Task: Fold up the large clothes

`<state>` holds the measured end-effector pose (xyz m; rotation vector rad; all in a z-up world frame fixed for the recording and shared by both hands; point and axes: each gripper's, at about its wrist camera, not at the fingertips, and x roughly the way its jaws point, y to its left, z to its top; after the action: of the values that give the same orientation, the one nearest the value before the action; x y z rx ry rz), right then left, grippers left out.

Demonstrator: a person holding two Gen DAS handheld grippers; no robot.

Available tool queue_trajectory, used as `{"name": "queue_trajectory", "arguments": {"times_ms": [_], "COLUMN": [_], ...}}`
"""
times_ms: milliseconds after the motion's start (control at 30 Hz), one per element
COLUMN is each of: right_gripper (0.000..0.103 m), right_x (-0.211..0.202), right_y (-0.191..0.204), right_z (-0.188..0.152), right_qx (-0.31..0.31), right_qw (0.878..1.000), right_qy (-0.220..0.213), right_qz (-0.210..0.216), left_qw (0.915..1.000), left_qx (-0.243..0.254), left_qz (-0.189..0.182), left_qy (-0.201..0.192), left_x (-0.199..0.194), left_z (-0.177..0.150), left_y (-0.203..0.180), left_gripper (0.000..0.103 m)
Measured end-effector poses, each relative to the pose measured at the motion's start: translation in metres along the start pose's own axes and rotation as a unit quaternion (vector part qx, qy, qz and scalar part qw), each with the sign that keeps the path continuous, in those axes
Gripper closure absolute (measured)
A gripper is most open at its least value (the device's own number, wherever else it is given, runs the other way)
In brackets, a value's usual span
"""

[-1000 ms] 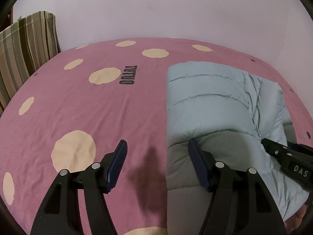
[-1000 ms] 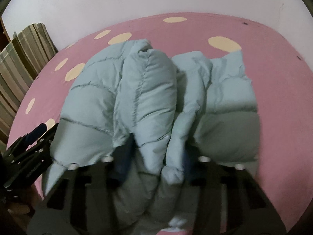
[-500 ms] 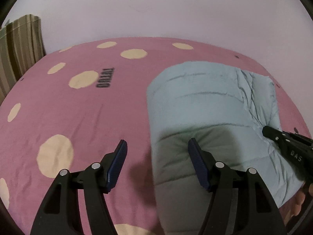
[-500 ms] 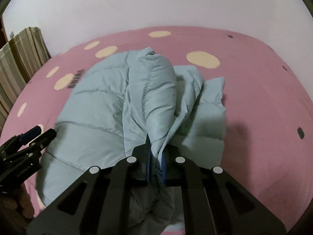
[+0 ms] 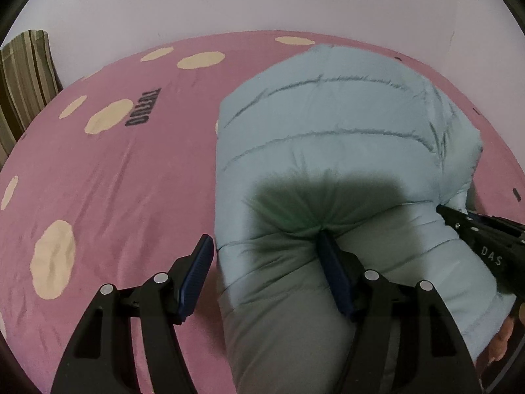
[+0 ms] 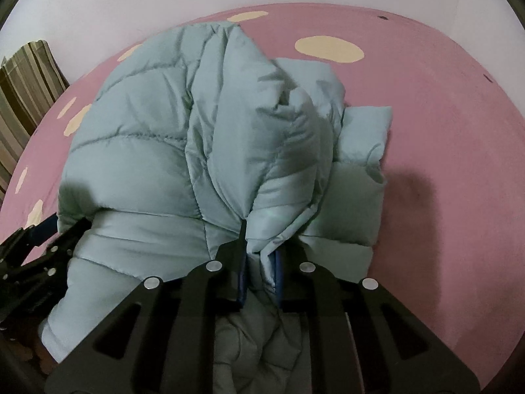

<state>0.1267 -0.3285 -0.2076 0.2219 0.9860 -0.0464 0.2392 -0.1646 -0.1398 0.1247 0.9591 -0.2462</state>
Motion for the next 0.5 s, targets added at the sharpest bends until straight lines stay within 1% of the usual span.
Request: {"name": "queue_trajectory", "arguments": {"times_ms": [133,300,400,500], "right_gripper": [0.092,0.09,0.089,0.087], "right_x": [0.002,-0.009,-0.029,-0.058], "right_y": [0.001,0.005,0.004,0.008], "right_z": [-0.002,0.0,-0.003,-0.009], "right_qx": [0.001,0.003,0.014,0.012], "right_qw": [1.0,1.0,1.0,0.999], "right_qy": [-0.005,-0.014,-0.026,-0.051], "right_qz": [-0.005,-0.009,0.0,0.003], "left_qw": [1.0,0.9998,0.9997,0.9991], "left_qx": [-0.001,0.013,0.003,-0.016], "left_qz": [-0.002,0.003,0.0,-0.008], "left_qy": [0.002,-0.017,-0.024,-0.04], "left_x": [0.004,-0.01,-0.03,-0.051], "left_z": [-0.001,-0.001,-0.005,-0.008], "left_y": [0.001,-0.001,0.003,0.011], "left_gripper": [0.037,0.037,0.037,0.038]}}
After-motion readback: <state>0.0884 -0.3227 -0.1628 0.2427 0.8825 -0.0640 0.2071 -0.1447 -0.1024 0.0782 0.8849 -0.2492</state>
